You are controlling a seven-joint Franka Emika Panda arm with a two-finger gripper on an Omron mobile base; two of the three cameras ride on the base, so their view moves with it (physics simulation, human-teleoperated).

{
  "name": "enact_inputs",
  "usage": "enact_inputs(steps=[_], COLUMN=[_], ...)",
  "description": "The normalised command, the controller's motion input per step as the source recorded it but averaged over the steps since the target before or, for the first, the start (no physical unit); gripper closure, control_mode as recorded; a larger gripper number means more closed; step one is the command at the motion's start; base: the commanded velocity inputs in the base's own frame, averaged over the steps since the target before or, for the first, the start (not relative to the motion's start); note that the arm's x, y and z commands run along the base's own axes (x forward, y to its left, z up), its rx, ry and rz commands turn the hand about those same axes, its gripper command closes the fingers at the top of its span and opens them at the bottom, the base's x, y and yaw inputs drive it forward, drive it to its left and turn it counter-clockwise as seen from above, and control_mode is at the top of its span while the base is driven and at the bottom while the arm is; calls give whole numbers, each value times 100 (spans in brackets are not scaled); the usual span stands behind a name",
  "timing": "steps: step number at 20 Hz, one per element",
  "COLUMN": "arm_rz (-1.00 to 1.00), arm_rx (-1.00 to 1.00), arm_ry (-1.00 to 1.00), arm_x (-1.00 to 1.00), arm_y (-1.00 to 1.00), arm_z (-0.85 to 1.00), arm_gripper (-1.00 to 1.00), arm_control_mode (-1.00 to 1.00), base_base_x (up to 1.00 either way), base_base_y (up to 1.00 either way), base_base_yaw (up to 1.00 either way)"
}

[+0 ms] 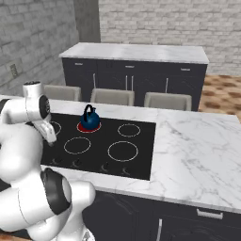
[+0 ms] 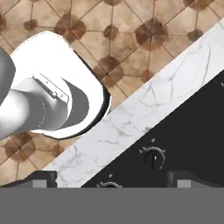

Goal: Lower the heat of the kettle.

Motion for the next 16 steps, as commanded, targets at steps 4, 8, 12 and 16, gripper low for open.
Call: enact_inputs(steps=[4, 8, 12, 16], arm_rz=[46, 10, 7, 11], arm_rx=[0, 2, 8, 11], arm_ry=[-1, 0, 0, 0], arm_x=[0, 6, 18, 23], arm_y=[0, 0, 0, 0], arm_z=[-52, -46, -48, -41], arm_gripper=[-100, -100, -100, -100], arm_control_mode=[-100, -100, -100, -100], base_base_x=[0, 0, 0, 0], base_base_y=[0, 0, 0, 0], base_base_yaw=[0, 0, 0, 0])
